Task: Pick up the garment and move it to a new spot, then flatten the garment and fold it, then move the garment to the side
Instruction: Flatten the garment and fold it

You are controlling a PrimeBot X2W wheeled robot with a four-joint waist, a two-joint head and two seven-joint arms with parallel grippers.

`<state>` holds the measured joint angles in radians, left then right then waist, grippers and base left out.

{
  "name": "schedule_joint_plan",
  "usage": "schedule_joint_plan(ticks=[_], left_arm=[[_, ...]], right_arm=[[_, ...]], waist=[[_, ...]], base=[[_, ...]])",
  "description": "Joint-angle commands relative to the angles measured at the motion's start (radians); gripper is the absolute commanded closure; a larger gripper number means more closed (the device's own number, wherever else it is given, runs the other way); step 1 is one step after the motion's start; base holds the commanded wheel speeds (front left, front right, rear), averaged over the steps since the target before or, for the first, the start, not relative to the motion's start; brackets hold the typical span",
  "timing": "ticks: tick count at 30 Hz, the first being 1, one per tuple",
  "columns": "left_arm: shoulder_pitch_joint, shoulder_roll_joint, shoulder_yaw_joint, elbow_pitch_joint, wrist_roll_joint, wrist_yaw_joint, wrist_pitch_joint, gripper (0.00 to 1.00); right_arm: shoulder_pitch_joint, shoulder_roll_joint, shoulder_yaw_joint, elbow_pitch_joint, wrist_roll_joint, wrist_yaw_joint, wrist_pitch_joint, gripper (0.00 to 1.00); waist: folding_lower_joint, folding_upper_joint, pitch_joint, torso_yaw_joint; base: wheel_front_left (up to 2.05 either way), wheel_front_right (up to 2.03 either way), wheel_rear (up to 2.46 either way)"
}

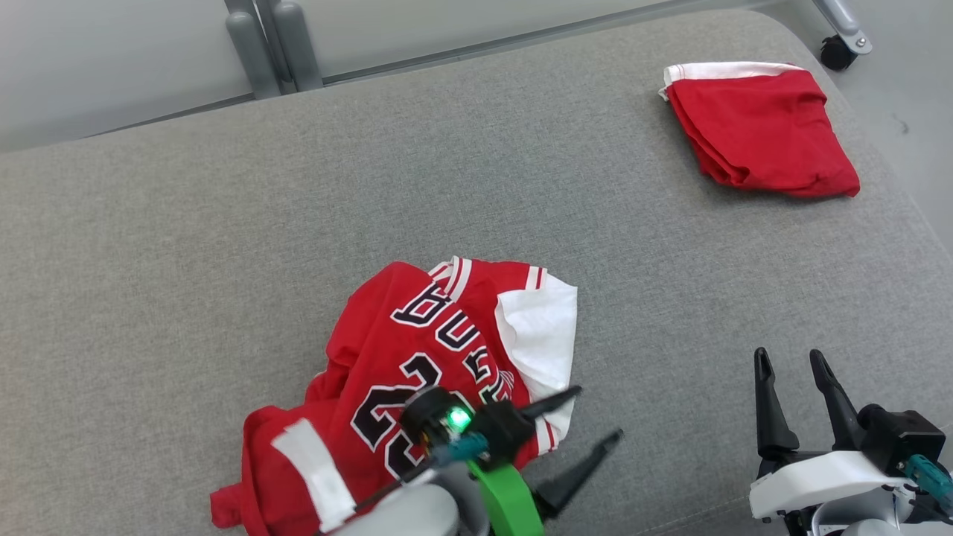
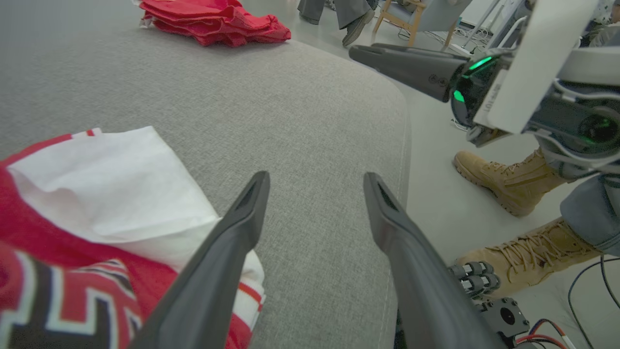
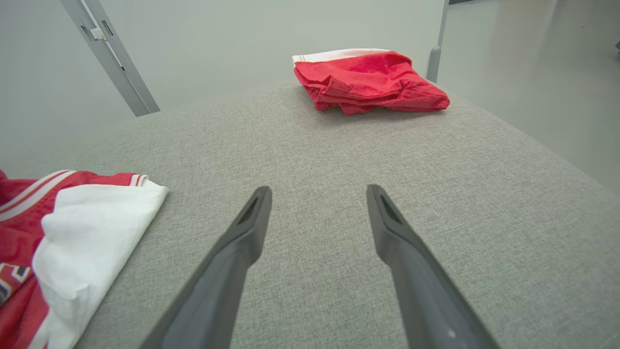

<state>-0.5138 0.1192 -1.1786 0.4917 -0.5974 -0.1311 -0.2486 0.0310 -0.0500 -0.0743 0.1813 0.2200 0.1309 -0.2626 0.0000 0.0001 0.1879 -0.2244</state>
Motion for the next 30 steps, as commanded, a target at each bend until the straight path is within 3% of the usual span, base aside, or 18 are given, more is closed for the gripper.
schedule_joint_plan(ticks=[1, 3, 8, 11, 14, 21, 22, 28, 30], left_arm=[[-0.013, 0.043, 0.043, -0.030, -0.030, 0.010, -0.009, 0.00], [-0.010, 0.086, 0.090, -0.088, -0.063, 0.046, 0.003, 0.00], [-0.003, 0.252, 0.199, -0.206, -0.113, 0.188, 0.133, 0.00], [0.000, 0.321, 0.249, -0.263, -0.153, 0.232, 0.194, 0.00], [-0.018, 0.363, 0.258, -0.281, -0.203, 0.215, 0.280, 0.00], [-0.054, 0.318, 0.240, -0.187, -0.293, 0.148, 0.407, 0.00], [-0.062, 0.307, 0.241, -0.163, -0.299, 0.138, 0.408, 1.00], [-0.165, 0.311, 0.272, -0.042, -0.218, 0.148, 0.289, 1.00], [-0.212, 0.322, 0.277, 0.004, -0.187, 0.131, 0.255, 1.00]], right_arm=[[0.005, -0.001, -0.003, -0.001, 0.006, 0.000, -0.003, 0.00], [0.011, -0.001, -0.005, -0.002, 0.006, 0.000, -0.003, 0.00], [0.027, -0.001, -0.006, -0.006, 0.000, 0.000, -0.003, 0.00], [0.028, -0.001, -0.002, -0.005, -0.006, 0.000, -0.003, 0.00], [0.016, -0.001, 0.005, -0.004, -0.008, 0.000, -0.003, 0.00], [-0.026, -0.001, 0.032, 0.003, 0.002, 0.000, -0.003, 0.00], [-0.030, -0.001, 0.035, 0.003, 0.006, 0.000, -0.003, 0.00], [-0.034, -0.001, 0.032, 0.002, 0.016, 0.000, -0.003, 0.00], [-0.037, -0.001, 0.035, 0.002, 0.015, 0.000, -0.003, 0.00]], waist=[[0.0000, -0.0001, -0.014, 0.008], [0.0000, -0.0001, -0.025, 0.016], [0.0000, -0.0001, -0.042, 0.038], [0.0000, -0.0001, -0.045, 0.049], [0.0000, -0.0001, -0.038, 0.056], [0.0000, -0.0001, -0.012, 0.039], [0.0000, -0.0001, -0.008, 0.031], [0.0000, -0.0001, 0.025, -0.011], [0.0000, -0.0001, 0.038, -0.026]], base=[[0.00, 0.00, 0.00], [0.00, 0.00, 0.00], [0.00, 0.00, 0.00], [0.00, 0.00, 0.00], [0.00, 0.00, 0.00], [0.00, 0.00, 0.00], [0.00, 0.00, 0.00], [0.00, 0.00, 0.00], [0.00, 0.00, 0.00]])
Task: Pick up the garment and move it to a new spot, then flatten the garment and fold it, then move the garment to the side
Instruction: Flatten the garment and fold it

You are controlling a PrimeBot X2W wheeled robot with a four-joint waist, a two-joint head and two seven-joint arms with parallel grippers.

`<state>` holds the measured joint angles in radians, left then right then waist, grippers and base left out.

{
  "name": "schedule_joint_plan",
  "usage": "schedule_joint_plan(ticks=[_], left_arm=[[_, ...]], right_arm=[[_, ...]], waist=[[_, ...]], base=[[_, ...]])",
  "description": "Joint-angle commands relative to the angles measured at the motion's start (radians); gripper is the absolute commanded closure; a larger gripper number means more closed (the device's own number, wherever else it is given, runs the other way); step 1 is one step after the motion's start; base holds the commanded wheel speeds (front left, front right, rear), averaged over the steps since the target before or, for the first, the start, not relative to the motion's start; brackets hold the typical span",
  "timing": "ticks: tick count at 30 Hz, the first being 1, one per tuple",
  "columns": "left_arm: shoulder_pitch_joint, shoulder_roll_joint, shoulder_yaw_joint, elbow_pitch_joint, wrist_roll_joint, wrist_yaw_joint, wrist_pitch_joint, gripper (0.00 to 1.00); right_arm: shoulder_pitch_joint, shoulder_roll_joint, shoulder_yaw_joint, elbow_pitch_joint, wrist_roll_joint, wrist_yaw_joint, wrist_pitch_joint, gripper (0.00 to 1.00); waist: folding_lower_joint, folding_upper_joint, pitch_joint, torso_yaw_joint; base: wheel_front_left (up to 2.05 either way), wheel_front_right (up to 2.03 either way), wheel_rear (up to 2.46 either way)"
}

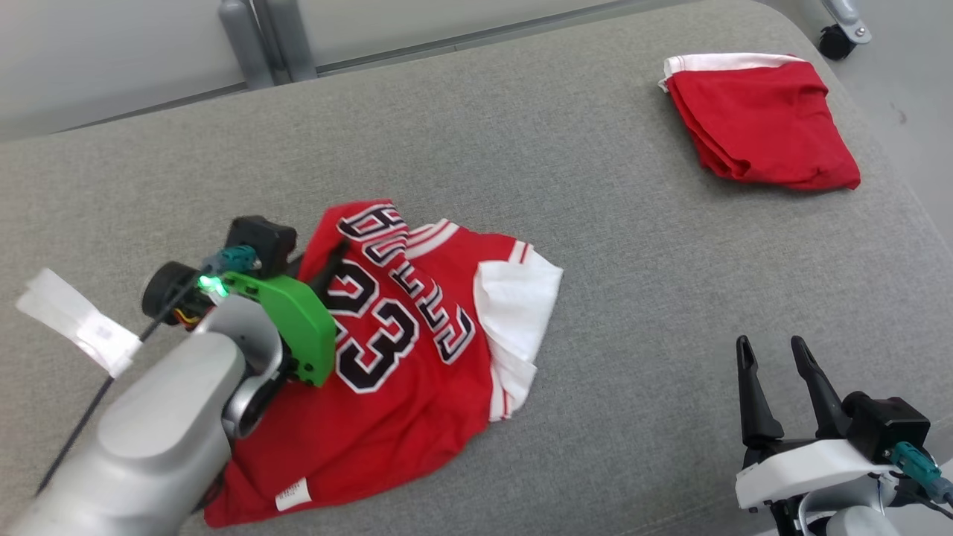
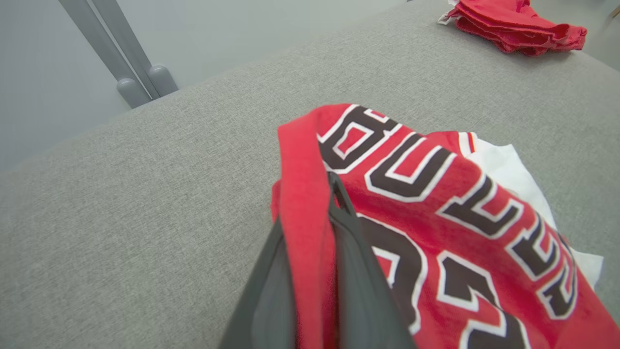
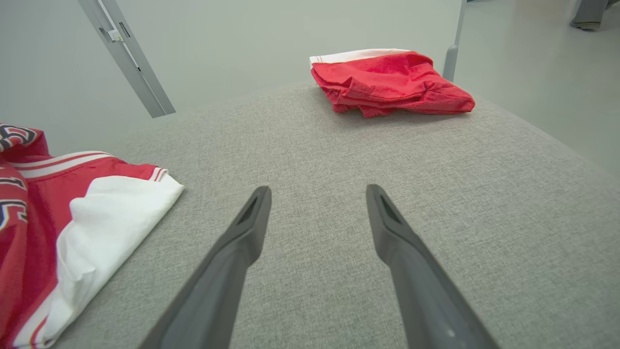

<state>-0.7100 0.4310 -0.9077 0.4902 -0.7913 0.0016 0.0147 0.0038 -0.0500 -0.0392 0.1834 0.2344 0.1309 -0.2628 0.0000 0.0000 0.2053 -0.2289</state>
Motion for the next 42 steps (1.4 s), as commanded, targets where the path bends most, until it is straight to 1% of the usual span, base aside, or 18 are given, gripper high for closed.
schedule_joint_plan(ticks=[1, 5, 9, 11, 12, 13, 14, 16, 18, 21, 22, 25, 27, 29, 32, 37, 41, 42], left_arm=[[-0.038, 0.015, 0.007, 0.025, 0.020, -0.012, -0.019, 1.00], [-0.141, 0.039, 0.004, 0.119, 0.092, -0.046, -0.108, 1.00], [-0.220, 0.062, -0.013, 0.220, 0.175, -0.054, -0.212, 1.00], [-0.234, 0.060, -0.020, 0.276, 0.200, -0.056, -0.240, 1.00], [-0.232, 0.055, -0.021, 0.302, 0.197, -0.062, -0.244, 0.60], [-0.230, 0.050, -0.025, 0.330, 0.200, -0.068, -0.251, 0.15], [-0.228, 0.047, -0.020, 0.355, 0.195, -0.069, -0.254, 0.00], [-0.214, 0.036, -0.013, 0.408, 0.177, -0.070, -0.255, 0.00], [-0.205, 0.028, 0.004, 0.462, 0.149, -0.047, -0.228, 0.00], [-0.213, 0.012, 0.038, 0.518, 0.117, 0.020, -0.180, 0.00], [-0.216, 0.009, 0.045, 0.525, 0.108, 0.036, -0.169, 0.00], [-0.233, -0.006, 0.085, 0.511, 0.075, 0.098, -0.182, 0.00], [-0.222, -0.022, 0.099, 0.497, 0.054, 0.113, -0.162, 0.00], [-0.212, -0.020, 0.102, 0.478, 0.045, 0.117, -0.141, 0.00], [-0.207, -0.038, 0.093, 0.413, 0.046, 0.104, -0.144, 0.00], [-0.200, -0.100, 0.029, 0.264, 0.066, 0.075, -0.086, 0.00], [-0.192, -0.145, -0.024, 0.206, 0.080, 0.059, -0.013, 0.00], [-0.188, -0.156, -0.025, 0.202, 0.066, 0.058, 0.001, 0.00]], right_arm=[[-0.014, -0.001, 0.002, 0.000, 0.001, 0.000, -0.003, 0.00], [-0.029, -0.001, 0.007, -0.006, 0.008, 0.000, -0.003, 0.00], [-0.039, -0.001, 0.016, -0.009, 0.012, 0.000, -0.003, 0.00], [-0.038, -0.001, 0.017, -0.007, 0.015, 0.000, -0.003, 0.00], [-0.036, -0.001, 0.017, -0.006, 0.016, 0.000, -0.003, 0.00], [-0.034, -0.001, 0.016, -0.005, 0.018, 0.000, -0.003, 0.00], [-0.032, -0.001, 0.015, -0.005, 0.020, 0.000, -0.003, 0.00], [-0.026, -0.001, 0.012, -0.004, 0.020, 0.000, -0.003, 0.00], [-0.017, -0.001, 0.006, -0.003, 0.021, 0.000, -0.003, 0.00], [-0.011, -0.001, -0.004, -0.001, 0.021, 0.000, -0.003, 0.00], [-0.010, -0.001, -0.006, -0.002, 0.022, 0.000, -0.003, 0.00], [-0.005, -0.001, -0.008, -0.005, 0.026, 0.000, -0.003, 0.00], [-0.005, -0.001, -0.002, -0.005, 0.024, 0.000, -0.003, 0.00], [-0.008, -0.001, 0.003, -0.003, 0.023, 0.000, -0.003, 0.00], [-0.010, -0.001, 0.000, -0.007, 0.022, 0.000, -0.003, 0.00], [0.000, -0.001, -0.005, -0.009, 0.014, 0.000, -0.003, 0.00], [-0.025, -0.001, 0.018, -0.009, 0.030, 0.000, -0.003, 0.00], [-0.034, -0.001, 0.027, -0.008, 0.035, 0.000, -0.003, 0.00]], waist=[[0.0000, 0.0000, 0.028, -0.030], [0.0000, 0.0000, 0.057, -0.067], [0.0000, 0.0000, 0.078, -0.098], [0.0000, 0.0000, 0.082, -0.109], [0.0000, 0.0000, 0.082, -0.113], [0.0000, 0.0000, 0.082, -0.117], [0.0000, 0.0000, 0.082, -0.119], [0.0000, 0.0000, 0.077, -0.121], [0.0000, 0.0000, 0.069, -0.118], [0.0000, 0.0000, 0.054, -0.103], [0.0000, 0.0000, 0.051, -0.098], [0.0000, 0.0000, 0.042, -0.079], [0.0000, 0.0000, 0.038, -0.072], [0.0000, 0.0000, 0.036, -0.071], [0.0000, 0.0000, 0.035, -0.070], [0.0000, 0.0000, 0.053, -0.063], [0.0000, 0.0000, 0.083, -0.072], [0.0000, 0.0000, 0.091, -0.078]], base=[[0.00, 0.00, 0.00], [0.00, 0.00, 0.00], [0.00, 0.00, 0.00], [0.00, 0.00, 0.00], [0.00, 0.00, 0.00], [0.00, 0.00, 0.00], [0.00, 0.00, 0.00], [0.00, 0.00, 0.00], [0.00, 0.00, 0.00], [0.00, 0.00, 0.00], [0.00, 0.00, 0.00], [0.00, 0.00, 0.00], [0.00, 0.00, 0.00], [0.00, 0.00, 0.00], [0.00, 0.00, 0.00], [0.00, 0.00, 0.00], [0.00, 0.00, 0.00], [0.00, 0.00, 0.00]])
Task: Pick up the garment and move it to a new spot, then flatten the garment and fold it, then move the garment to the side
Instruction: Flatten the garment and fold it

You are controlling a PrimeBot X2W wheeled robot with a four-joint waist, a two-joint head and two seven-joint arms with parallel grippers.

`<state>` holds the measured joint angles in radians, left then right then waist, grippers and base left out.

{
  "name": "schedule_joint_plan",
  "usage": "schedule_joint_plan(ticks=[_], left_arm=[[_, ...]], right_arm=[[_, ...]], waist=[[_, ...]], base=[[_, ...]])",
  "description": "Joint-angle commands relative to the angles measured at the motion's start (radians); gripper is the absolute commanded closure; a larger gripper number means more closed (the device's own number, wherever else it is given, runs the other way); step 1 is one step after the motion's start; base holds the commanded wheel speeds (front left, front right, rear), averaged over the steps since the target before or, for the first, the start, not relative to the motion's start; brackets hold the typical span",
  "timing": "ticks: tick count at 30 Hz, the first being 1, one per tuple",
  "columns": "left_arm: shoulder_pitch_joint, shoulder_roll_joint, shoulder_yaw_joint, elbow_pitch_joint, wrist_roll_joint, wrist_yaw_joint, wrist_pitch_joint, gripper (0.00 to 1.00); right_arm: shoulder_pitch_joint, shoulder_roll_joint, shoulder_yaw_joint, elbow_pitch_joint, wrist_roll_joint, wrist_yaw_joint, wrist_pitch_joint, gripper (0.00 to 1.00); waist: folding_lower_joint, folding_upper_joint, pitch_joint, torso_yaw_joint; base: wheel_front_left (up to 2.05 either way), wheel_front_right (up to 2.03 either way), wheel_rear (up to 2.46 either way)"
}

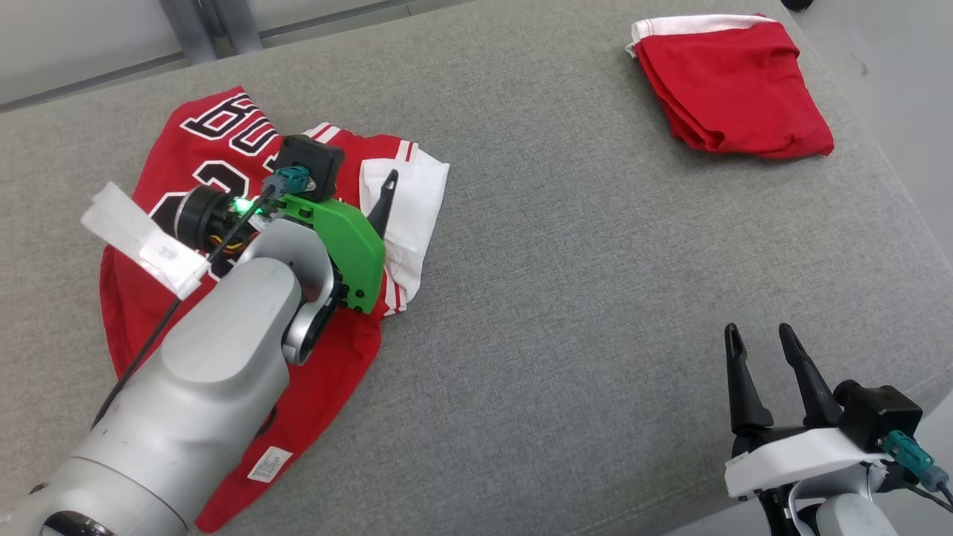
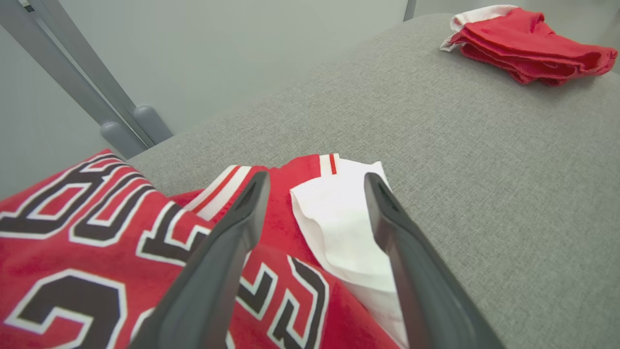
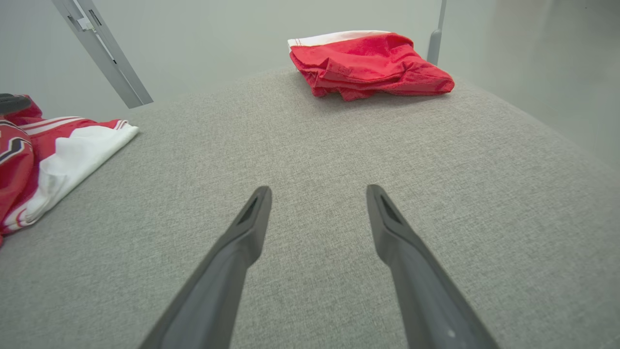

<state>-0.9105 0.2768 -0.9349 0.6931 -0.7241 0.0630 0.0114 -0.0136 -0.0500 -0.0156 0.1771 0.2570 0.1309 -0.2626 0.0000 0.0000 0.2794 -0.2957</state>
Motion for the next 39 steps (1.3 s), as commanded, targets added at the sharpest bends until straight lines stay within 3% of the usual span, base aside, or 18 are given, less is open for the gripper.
schedule_joint_plan(ticks=[1, 12, 21, 30, 31, 33, 34, 35, 36, 37, 39], left_arm=[[0.016, -0.007, -0.002, 0.002, -0.005, -0.005, 0.015, 0.00], [0.000, 0.008, 0.027, 0.157, -0.080, -0.034, 0.103, 0.00], [-0.003, -0.057, 0.052, 0.183, -0.138, -0.098, 0.075, 0.00], [-0.028, -0.068, 0.059, 0.243, -0.146, -0.106, 0.052, 0.00], [-0.032, -0.069, 0.060, 0.249, -0.147, -0.108, 0.050, 0.03], [-0.038, -0.068, 0.058, 0.266, -0.148, -0.113, 0.051, 0.19], [-0.039, -0.069, 0.059, 0.272, -0.151, -0.117, 0.053, 0.48], [-0.041, -0.070, 0.059, 0.278, -0.152, -0.118, 0.053, 0.56], [-0.044, -0.074, 0.060, 0.285, -0.155, -0.122, 0.053, 0.73], [-0.044, -0.079, 0.059, 0.291, -0.159, -0.127, 0.059, 1.00], [-0.041, -0.089, 0.057, 0.301, -0.165, -0.135, 0.061, 1.00]], right_arm=[[-0.019, -0.001, 0.008, 0.000, 0.013, 0.000, -0.003, 0.00], [-0.026, -0.001, 0.035, 0.012, 0.037, 0.000, -0.003, 0.00], [-0.038, -0.001, 0.034, 0.018, 0.034, 0.000, -0.003, 0.00], [-0.043, -0.001, 0.043, 0.016, 0.040, 0.000, -0.003, 0.00], [-0.040, -0.001, 0.042, 0.016, 0.041, 0.000, -0.003, 0.00], [-0.032, -0.001, 0.042, 0.016, 0.045, 0.000, -0.003, 0.00], [-0.030, -0.001, 0.041, 0.016, 0.048, 0.000, -0.003, 0.00], [-0.029, -0.001, 0.042, 0.017, 0.050, 0.000, -0.003, 0.00], [-0.029, -0.001, 0.042, 0.018, 0.050, 0.000, -0.003, 0.00], [-0.027, -0.001, 0.043, 0.019, 0.051, 0.000, -0.003, 0.00], [-0.026, -0.001, 0.043, 0.020, 0.055, 0.000, -0.003, 0.00]], waist=[[0.0000, 0.0000, 0.020, -0.015], [0.0000, 0.0000, 0.045, -0.045], [0.0000, 0.0000, 0.039, -0.034], [0.0000, 0.0000, 0.050, -0.067], [0.0000, 0.0000, 0.051, -0.070], [0.0000, 0.0000, 0.052, -0.078], [0.0000, 0.0000, 0.053, -0.081], [0.0000, 0.0000, 0.053, -0.084], [0.0000, 0.0000, 0.052, -0.087], [0.0000, 0.0000, 0.051, -0.089], [0.0000, 0.0000, 0.048, -0.092]], base=[[0.00, 0.00, 0.00], [0.00, 0.00, 0.00], [0.00, 0.00, 0.00], [0.00, 0.00, 0.00], [0.00, 0.00, 0.00], [0.00, 0.00, 0.00], [0.00, 0.00, 0.00], [0.00, 0.00, 0.00], [0.00, 0.00, 0.00], [0.00, 0.00, 0.00], [0.00, 0.00, 0.00]])
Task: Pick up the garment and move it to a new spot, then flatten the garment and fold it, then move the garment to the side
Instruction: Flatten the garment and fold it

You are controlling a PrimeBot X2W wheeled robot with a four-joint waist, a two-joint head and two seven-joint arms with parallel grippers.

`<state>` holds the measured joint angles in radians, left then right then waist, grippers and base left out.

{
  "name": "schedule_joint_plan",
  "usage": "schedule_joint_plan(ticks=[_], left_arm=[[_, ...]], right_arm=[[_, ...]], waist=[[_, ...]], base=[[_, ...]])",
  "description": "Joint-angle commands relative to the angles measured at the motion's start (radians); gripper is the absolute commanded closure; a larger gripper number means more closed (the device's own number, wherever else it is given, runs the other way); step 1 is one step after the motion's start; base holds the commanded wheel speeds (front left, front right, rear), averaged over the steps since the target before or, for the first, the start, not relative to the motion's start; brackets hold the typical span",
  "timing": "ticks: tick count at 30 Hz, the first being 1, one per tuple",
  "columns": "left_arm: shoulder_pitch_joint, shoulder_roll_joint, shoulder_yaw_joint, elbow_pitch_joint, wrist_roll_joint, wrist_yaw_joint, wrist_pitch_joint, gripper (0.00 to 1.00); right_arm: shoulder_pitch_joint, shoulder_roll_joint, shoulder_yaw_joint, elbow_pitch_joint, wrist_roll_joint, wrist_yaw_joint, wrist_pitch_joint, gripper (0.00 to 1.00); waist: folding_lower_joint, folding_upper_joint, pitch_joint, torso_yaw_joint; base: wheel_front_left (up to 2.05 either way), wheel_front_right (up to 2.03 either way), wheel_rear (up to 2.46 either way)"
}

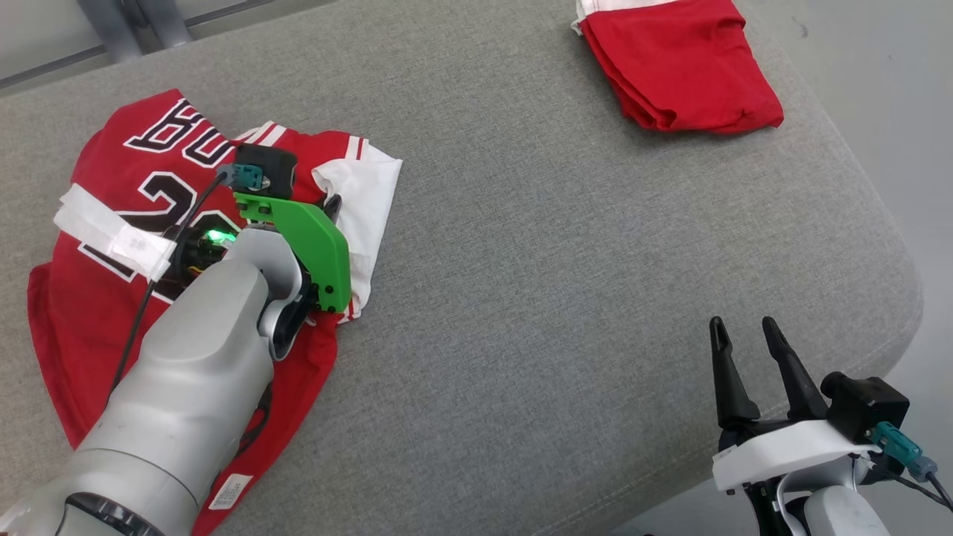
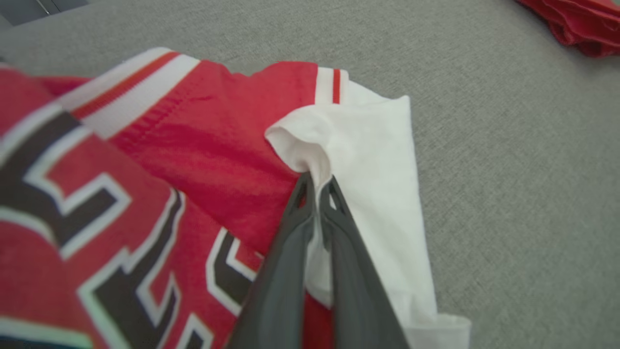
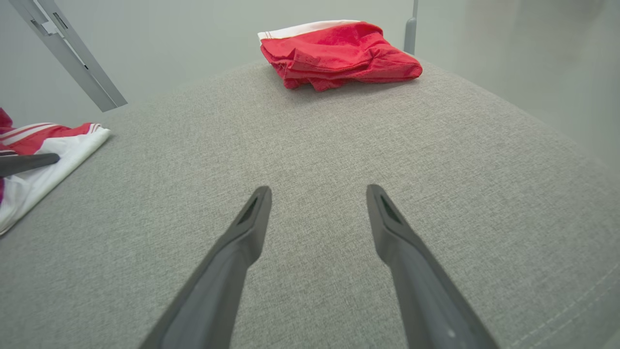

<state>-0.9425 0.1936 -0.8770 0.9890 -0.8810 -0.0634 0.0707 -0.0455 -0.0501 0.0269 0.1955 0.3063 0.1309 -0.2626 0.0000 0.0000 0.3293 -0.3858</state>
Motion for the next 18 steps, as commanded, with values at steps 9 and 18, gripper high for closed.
schedule_joint_plan(ticks=[9, 18], left_arm=[[0.025, -0.083, -0.113, -0.082, 0.086, -0.028, -0.063, 1.00], [0.131, -0.127, -0.249, -0.221, 0.177, 0.031, -0.062, 0.81]], right_arm=[[0.021, -0.001, -0.026, 0.006, -0.001, 0.000, -0.003, 0.00], [0.015, -0.001, -0.015, 0.009, 0.010, 0.000, -0.003, 0.00]], waist=[[0.0000, 0.0000, -0.038, 0.017], [0.0000, 0.0000, -0.056, 0.018]], base=[[0.00, 0.00, 0.00], [0.00, 0.00, 0.00]])
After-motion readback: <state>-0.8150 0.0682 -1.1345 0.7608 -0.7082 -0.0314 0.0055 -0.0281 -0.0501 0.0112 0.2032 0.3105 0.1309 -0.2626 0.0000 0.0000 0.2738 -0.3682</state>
